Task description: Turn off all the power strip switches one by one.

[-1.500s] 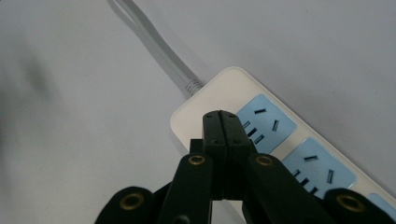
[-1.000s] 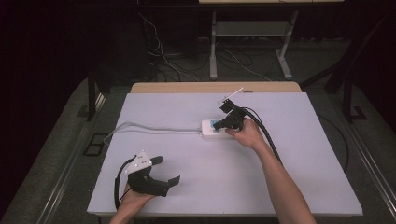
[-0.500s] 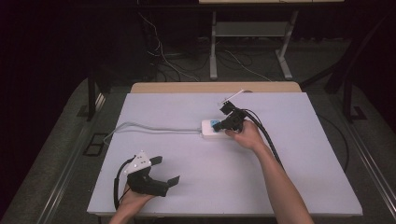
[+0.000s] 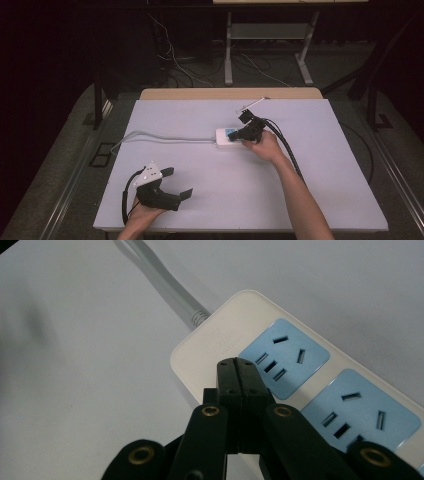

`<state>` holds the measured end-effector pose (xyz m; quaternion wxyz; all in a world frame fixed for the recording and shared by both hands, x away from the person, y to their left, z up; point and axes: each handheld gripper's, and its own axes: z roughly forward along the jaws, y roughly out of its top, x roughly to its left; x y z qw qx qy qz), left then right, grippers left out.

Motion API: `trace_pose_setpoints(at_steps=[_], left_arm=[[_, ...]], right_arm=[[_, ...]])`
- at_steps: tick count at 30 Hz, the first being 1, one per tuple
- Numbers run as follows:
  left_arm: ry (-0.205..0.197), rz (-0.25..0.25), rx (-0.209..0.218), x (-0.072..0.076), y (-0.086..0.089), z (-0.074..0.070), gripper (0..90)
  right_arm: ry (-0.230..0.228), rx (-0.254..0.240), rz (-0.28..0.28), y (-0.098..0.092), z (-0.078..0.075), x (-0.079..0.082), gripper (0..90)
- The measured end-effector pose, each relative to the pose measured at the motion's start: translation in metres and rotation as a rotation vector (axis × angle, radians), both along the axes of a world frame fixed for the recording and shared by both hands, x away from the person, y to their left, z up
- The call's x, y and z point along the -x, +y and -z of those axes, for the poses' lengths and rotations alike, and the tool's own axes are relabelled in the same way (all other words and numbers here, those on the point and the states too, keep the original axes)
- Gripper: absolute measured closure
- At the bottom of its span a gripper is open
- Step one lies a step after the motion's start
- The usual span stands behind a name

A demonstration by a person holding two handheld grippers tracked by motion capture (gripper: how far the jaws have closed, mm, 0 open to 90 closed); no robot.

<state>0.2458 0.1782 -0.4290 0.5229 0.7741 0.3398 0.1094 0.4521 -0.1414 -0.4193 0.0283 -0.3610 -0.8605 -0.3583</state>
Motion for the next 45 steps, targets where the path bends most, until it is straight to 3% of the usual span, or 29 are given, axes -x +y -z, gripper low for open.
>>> trace_pose_setpoints(at_steps=[4, 5, 8, 12, 19, 26, 33, 38, 45], left_arm=[[-0.001, -0.001, 0.000, 0.000, 0.000, 0.000, 0.0], [-0.002, -0.002, 0.003, 0.000, 0.000, -0.001, 0.0], [-0.002, -0.001, 0.001, 0.000, -0.001, -0.001, 0.0], [-0.003, 0.005, -0.005, 0.000, -0.002, 0.000, 0.0], [0.001, 0.005, -0.007, 0.000, -0.003, 0.000, 0.0], [0.004, 0.008, -0.008, -0.001, -0.003, 0.001, 0.0], [0.007, 0.007, -0.005, -0.002, -0.002, 0.002, 0.0], [0.008, 0.004, -0.004, -0.002, -0.002, 0.002, 0.0], [0.007, 0.009, -0.006, -0.001, -0.003, 0.002, 0.0]], right_arm=[[-0.009, 0.024, 0.011, 0.002, -0.001, 0.002, 90.0], [-0.038, 0.051, 0.029, 0.002, -0.002, 0.003, 90.0], [-0.018, 0.034, 0.022, -0.002, -0.001, 0.002, 90.0], [-0.025, 0.000, 0.023, -0.005, 0.002, 0.004, 90.0], [-0.031, -0.001, 0.022, -0.005, 0.003, 0.004, 90.0], [-0.071, 0.035, 0.012, -0.002, 0.001, 0.008, 90.0], [-0.106, 0.113, -0.008, 0.001, -0.010, 0.014, 90.0], [-0.109, 0.057, 0.008, -0.012, -0.025, 0.017, 90.0], [-0.114, 0.025, 0.020, -0.032, -0.043, 0.026, 90.0]])
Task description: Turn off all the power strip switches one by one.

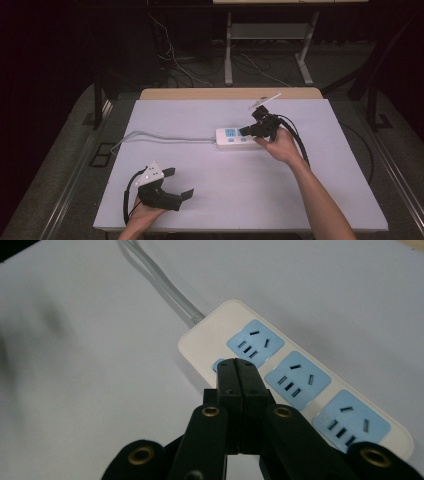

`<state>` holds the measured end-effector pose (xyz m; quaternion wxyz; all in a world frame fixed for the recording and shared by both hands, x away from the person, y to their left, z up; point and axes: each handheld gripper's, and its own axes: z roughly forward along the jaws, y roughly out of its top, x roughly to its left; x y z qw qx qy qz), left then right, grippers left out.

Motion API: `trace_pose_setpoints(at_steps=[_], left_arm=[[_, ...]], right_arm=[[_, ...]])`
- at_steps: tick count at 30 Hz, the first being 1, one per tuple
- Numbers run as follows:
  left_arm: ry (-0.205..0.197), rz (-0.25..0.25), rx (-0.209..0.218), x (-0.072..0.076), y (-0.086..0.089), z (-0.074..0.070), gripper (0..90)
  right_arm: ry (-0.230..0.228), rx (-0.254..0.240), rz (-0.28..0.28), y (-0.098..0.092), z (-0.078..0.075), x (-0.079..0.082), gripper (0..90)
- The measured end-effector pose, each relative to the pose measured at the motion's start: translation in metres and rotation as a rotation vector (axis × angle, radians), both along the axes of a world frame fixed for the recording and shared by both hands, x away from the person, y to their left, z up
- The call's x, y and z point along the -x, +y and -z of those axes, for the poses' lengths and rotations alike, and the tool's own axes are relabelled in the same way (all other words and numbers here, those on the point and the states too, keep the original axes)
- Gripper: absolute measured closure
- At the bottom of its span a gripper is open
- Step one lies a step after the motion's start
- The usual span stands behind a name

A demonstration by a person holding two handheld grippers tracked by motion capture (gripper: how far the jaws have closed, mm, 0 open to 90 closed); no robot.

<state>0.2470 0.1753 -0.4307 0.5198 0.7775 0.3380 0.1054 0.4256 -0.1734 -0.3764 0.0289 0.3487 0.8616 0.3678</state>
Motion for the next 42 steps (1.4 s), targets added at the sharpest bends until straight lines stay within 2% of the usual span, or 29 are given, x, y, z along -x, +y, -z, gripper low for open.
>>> trace_pose_setpoints(at_steps=[5, 10, 15, 20, 22, 24, 28, 32, 34, 37, 42], left_arm=[[0.002, -0.003, 0.004, 0.000, 0.000, 0.000, 0.0], [0.002, -0.002, 0.003, 0.000, 0.000, 0.000, 0.0], [0.002, -0.003, 0.002, 0.000, 0.000, 0.000, 0.0], [0.003, -0.006, 0.003, 0.000, 0.000, 0.000, 0.0], [0.004, -0.006, 0.004, 0.000, 0.000, 0.000, 0.0], [0.004, -0.006, 0.004, 0.000, 0.000, 0.000, 0.0], [0.002, -0.004, 0.002, 0.001, 0.000, 0.000, 0.0], [0.003, -0.008, 0.003, 0.001, 0.000, 0.000, 0.0], [0.003, -0.008, 0.003, 0.001, 0.000, 0.000, 0.0], [0.002, -0.008, 0.001, 0.001, 0.000, 0.000, 0.0], [0.003, -0.008, 0.000, 0.001, -0.001, 0.000, 0.0]], right_arm=[[-0.004, -0.029, 0.022, -0.015, -0.008, 0.007, 89.5], [0.010, -0.046, 0.074, -0.031, -0.011, 0.015, 74.3], [-0.016, -0.064, 0.135, -0.044, -0.014, 0.029, 48.5], [-0.002, -0.086, 0.179, -0.056, -0.013, 0.046, 15.3], [-0.014, -0.098, 0.189, -0.061, -0.012, 0.055, 11.5], [-0.012, -0.113, 0.180, -0.065, -0.009, 0.064, 0.2], [-0.004, -0.137, 0.172, -0.073, -0.005, 0.081, 0.5], [-0.017, -0.165, 0.171, -0.081, -0.002, 0.097, 0.5], [-0.025, -0.187, 0.162, -0.085, 0.002, 0.106, 0.5], [-0.032, -0.186, 0.162, -0.088, 0.009, 0.120, 0.5], [-0.050, -0.213, 0.175, -0.094, 0.021, 0.143, 0.5]])
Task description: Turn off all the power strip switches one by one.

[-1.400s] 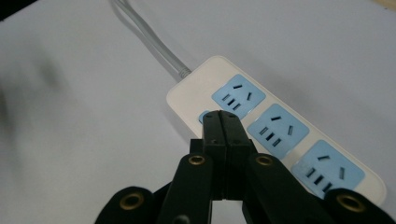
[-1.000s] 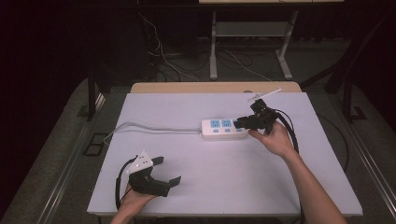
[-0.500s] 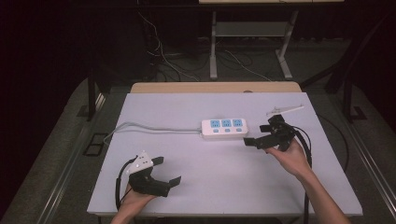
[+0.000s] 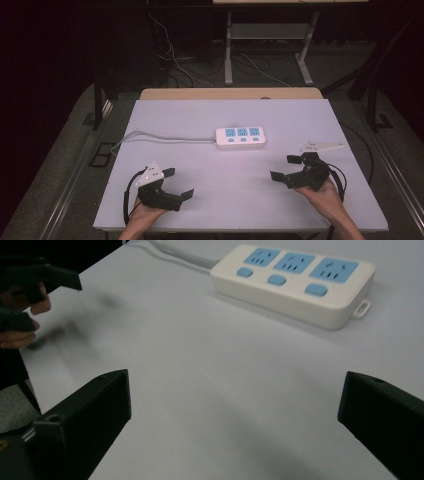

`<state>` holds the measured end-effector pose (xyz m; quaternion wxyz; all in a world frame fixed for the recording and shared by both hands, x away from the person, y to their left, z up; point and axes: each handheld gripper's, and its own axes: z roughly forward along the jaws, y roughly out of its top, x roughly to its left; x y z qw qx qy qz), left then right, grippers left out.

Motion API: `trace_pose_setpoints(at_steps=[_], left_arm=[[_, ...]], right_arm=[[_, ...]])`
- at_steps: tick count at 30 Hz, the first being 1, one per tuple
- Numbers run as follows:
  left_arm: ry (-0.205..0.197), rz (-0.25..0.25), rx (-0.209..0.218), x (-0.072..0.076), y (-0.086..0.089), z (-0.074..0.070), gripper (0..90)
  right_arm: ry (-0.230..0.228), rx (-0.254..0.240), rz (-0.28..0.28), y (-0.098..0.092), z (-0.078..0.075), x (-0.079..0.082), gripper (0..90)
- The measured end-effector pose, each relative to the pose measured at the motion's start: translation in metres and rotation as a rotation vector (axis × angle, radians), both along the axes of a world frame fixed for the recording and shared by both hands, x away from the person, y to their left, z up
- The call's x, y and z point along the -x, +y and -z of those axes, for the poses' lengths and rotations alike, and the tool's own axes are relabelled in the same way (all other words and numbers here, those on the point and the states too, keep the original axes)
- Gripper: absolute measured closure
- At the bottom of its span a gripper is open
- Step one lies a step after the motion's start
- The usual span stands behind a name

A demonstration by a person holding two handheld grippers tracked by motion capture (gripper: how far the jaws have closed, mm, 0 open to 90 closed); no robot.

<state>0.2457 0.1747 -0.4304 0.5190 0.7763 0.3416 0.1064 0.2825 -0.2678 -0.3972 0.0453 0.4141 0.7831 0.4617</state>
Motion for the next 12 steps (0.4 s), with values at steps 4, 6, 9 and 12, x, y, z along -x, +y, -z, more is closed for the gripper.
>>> trace_pose_setpoints(at_steps=[4, 6, 9, 12], left_arm=[[0.001, 0.001, -0.004, 0.000, 0.000, 0.000, 0.0], [0.003, 0.002, -0.004, 0.000, 0.000, 0.000, 0.0], [0.005, 0.001, -0.003, 0.000, 0.000, 0.001, 0.0], [0.006, 0.001, -0.004, 0.000, 0.000, 0.001, 0.0]], right_arm=[[0.003, 0.005, 0.011, -0.005, 0.013, 0.015, 0.5], [-0.004, 0.007, 0.023, -0.008, 0.020, 0.022, 0.5], [-0.007, 0.011, 0.030, -0.011, 0.026, 0.029, 0.6], [-0.012, 0.016, 0.041, -0.013, 0.032, 0.034, 0.5]])
